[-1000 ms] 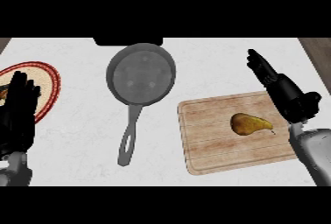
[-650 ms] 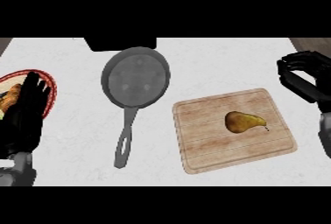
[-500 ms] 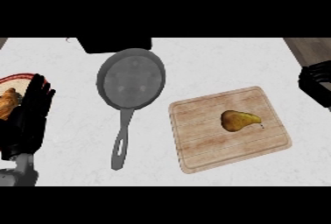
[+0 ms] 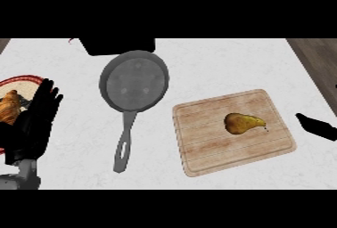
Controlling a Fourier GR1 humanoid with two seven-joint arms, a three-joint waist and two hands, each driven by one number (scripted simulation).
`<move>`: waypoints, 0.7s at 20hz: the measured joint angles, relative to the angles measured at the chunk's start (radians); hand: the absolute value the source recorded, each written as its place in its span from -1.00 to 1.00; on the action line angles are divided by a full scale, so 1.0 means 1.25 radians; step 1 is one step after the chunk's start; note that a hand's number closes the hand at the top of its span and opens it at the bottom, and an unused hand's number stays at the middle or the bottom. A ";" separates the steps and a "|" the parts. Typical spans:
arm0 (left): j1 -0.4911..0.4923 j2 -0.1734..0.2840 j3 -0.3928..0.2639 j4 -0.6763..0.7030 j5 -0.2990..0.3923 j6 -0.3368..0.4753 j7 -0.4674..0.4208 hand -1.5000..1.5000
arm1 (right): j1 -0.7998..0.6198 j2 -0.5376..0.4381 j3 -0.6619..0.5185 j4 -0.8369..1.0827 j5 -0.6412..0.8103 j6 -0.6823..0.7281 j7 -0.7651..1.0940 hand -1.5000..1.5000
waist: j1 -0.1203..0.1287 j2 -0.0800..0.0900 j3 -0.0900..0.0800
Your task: Pick the pear from the cutting board and place it in the pan
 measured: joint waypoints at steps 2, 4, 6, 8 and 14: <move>-0.009 0.003 -0.001 -0.003 0.002 -0.006 0.008 0.00 | 0.001 -0.029 0.019 -0.055 0.047 0.044 0.089 -1.00 | 0.008 0.001 0.001; -0.015 -0.001 -0.007 -0.001 0.002 -0.010 0.009 0.00 | -0.010 -0.055 0.034 -0.114 0.084 0.103 0.180 -1.00 | 0.019 0.003 0.002; -0.022 -0.003 -0.010 0.002 0.004 -0.018 0.007 0.00 | -0.027 -0.077 0.049 -0.164 0.096 0.177 0.259 -1.00 | 0.030 0.005 0.003; -0.031 -0.012 -0.018 0.012 0.002 -0.023 0.001 0.00 | -0.052 -0.096 0.062 -0.193 0.093 0.253 0.314 -1.00 | 0.042 0.009 0.004; -0.056 -0.023 -0.025 0.031 0.009 -0.046 -0.004 0.00 | -0.121 -0.111 0.097 -0.205 0.025 0.414 0.401 -1.00 | 0.071 0.017 0.007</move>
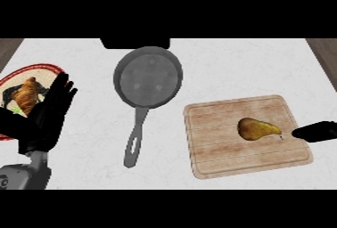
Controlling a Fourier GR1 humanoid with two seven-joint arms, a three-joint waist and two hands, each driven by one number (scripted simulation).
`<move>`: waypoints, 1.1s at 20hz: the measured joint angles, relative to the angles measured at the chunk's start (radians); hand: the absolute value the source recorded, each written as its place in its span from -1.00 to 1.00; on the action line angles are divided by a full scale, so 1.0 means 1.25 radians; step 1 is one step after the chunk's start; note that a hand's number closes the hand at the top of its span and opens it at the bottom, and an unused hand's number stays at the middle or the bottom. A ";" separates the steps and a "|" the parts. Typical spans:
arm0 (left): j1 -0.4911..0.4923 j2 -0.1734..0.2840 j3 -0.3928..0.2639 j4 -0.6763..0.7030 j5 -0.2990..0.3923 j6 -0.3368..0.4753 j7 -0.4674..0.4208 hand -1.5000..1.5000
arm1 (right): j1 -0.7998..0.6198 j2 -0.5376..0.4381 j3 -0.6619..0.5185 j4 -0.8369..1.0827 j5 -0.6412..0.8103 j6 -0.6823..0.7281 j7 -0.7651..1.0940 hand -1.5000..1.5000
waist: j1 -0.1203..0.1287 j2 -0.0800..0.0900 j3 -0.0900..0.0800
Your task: Pick the pear from the cutting board and place it in the pan
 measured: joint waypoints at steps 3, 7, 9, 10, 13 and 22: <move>-0.011 -0.004 -0.005 0.012 -0.008 -0.003 -0.006 0.00 | -0.018 0.011 0.015 0.022 -0.062 0.053 0.017 -1.00 | 0.008 0.003 0.000; -0.014 -0.005 -0.004 0.018 -0.008 -0.008 -0.009 0.00 | -0.022 0.038 0.028 0.066 -0.168 0.108 0.030 -1.00 | 0.016 0.005 0.001; -0.016 -0.009 -0.008 0.016 -0.010 -0.008 -0.007 0.00 | -0.035 0.048 0.035 0.089 -0.208 0.131 0.035 -1.00 | 0.019 0.004 0.001; -0.021 -0.011 -0.009 0.018 -0.010 -0.008 -0.006 0.00 | -0.047 0.050 0.037 0.103 -0.227 0.142 0.037 -1.00 | 0.020 0.005 0.001; -0.029 -0.018 -0.013 0.029 -0.019 -0.003 -0.006 0.00 | -0.079 0.065 0.062 0.138 -0.253 0.168 0.040 -1.00 | 0.019 0.004 0.001; -0.049 -0.026 -0.019 0.033 -0.027 -0.002 0.005 0.00 | -0.175 0.039 0.146 0.273 -0.292 0.239 0.037 -1.00 | 0.030 0.003 0.000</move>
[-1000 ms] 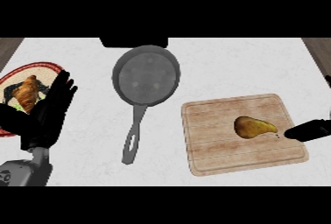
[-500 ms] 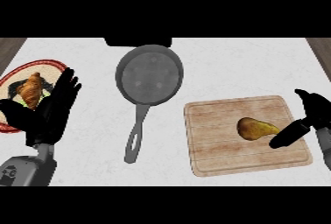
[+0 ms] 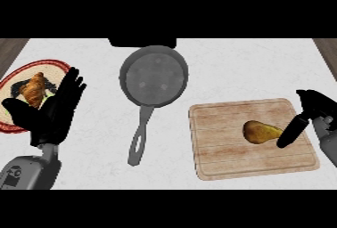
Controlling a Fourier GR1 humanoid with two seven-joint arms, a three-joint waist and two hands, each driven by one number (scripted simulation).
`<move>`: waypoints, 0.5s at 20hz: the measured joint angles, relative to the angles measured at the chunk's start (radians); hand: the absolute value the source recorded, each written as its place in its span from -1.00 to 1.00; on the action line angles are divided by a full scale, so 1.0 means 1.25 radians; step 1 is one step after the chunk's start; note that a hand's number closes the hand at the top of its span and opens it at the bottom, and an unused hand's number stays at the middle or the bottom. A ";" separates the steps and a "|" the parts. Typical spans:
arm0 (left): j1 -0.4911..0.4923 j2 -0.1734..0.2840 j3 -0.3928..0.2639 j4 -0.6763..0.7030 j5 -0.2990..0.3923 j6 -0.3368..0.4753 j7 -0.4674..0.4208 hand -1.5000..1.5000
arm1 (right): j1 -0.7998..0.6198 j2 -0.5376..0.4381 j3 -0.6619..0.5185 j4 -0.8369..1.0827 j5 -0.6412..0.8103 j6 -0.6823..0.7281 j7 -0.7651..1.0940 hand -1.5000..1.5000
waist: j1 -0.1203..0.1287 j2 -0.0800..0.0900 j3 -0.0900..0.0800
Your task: Pick the pear from the cutting board and place it in the pan
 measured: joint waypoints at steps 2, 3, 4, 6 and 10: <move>-0.005 0.001 0.004 0.010 0.001 -0.005 -0.004 0.00 | -0.033 0.011 0.017 0.033 0.003 0.005 0.000 -1.00 | 0.000 0.000 0.000; -0.009 0.003 0.009 0.012 0.001 -0.005 -0.003 0.00 | -0.050 0.018 0.024 0.048 0.004 0.007 0.000 -1.00 | -0.001 0.000 0.000; -0.012 0.005 0.012 0.016 0.004 -0.009 -0.002 0.00 | -0.067 0.030 0.031 0.065 0.006 0.008 0.001 -1.00 | -0.002 0.000 0.000; -0.009 -0.001 0.012 0.021 0.002 -0.007 -0.008 0.00 | -0.098 0.046 0.042 0.096 0.006 0.012 0.000 -1.00 | -0.005 -0.001 0.001; -0.005 0.000 0.017 0.028 0.001 -0.015 -0.017 0.00 | -0.141 0.088 0.062 0.177 0.006 0.015 0.000 -1.00 | -0.007 -0.002 0.001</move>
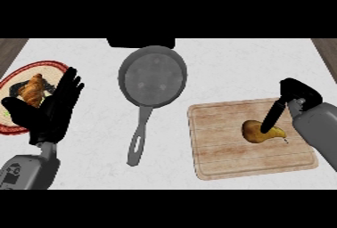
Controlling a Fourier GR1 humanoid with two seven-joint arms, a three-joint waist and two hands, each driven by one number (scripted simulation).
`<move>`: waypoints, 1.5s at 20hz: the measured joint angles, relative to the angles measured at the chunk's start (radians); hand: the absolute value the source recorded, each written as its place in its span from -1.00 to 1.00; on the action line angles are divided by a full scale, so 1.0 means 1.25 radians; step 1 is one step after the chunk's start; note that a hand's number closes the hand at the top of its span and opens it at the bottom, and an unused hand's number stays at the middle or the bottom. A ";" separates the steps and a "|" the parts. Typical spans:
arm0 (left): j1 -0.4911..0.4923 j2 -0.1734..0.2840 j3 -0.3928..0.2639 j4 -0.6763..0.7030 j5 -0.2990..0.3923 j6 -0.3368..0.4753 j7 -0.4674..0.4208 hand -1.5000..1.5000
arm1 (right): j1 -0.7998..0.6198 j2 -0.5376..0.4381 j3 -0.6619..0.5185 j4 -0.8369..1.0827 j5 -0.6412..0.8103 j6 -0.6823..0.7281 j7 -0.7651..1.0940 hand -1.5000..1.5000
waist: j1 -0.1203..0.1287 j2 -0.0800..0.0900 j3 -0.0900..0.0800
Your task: Pick the pear from the cutting board and place it in the pan
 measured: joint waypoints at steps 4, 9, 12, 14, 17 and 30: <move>0.007 0.000 0.006 0.000 0.004 -0.005 0.000 0.00 | -0.030 0.024 0.016 0.073 0.001 0.004 0.000 -1.00 | -0.006 -0.002 0.000; 0.013 0.002 0.018 0.003 0.007 -0.010 -0.006 0.00 | -0.056 0.044 0.025 0.133 -0.002 0.007 0.001 -1.00 | -0.017 -0.005 0.001; 0.011 -0.001 0.019 -0.004 0.002 -0.004 0.004 0.00 | -0.057 0.059 0.031 0.145 0.000 0.004 0.002 -1.00 | -0.022 -0.006 0.002; 0.007 -0.004 0.020 -0.004 0.000 0.000 0.011 0.00 | -0.063 0.071 0.030 0.166 -0.006 0.004 0.001 -1.00 | -0.022 -0.005 0.002; 0.017 -0.001 0.025 -0.015 0.001 -0.003 0.013 0.00 | -0.054 0.082 0.033 0.180 -0.008 0.001 -0.001 -1.00 | -0.023 -0.007 0.001; 0.035 -0.010 0.037 -0.016 -0.007 -0.022 0.000 0.00 | -0.019 0.110 0.014 0.187 0.013 -0.029 -0.016 -1.00 | -0.026 -0.009 -0.001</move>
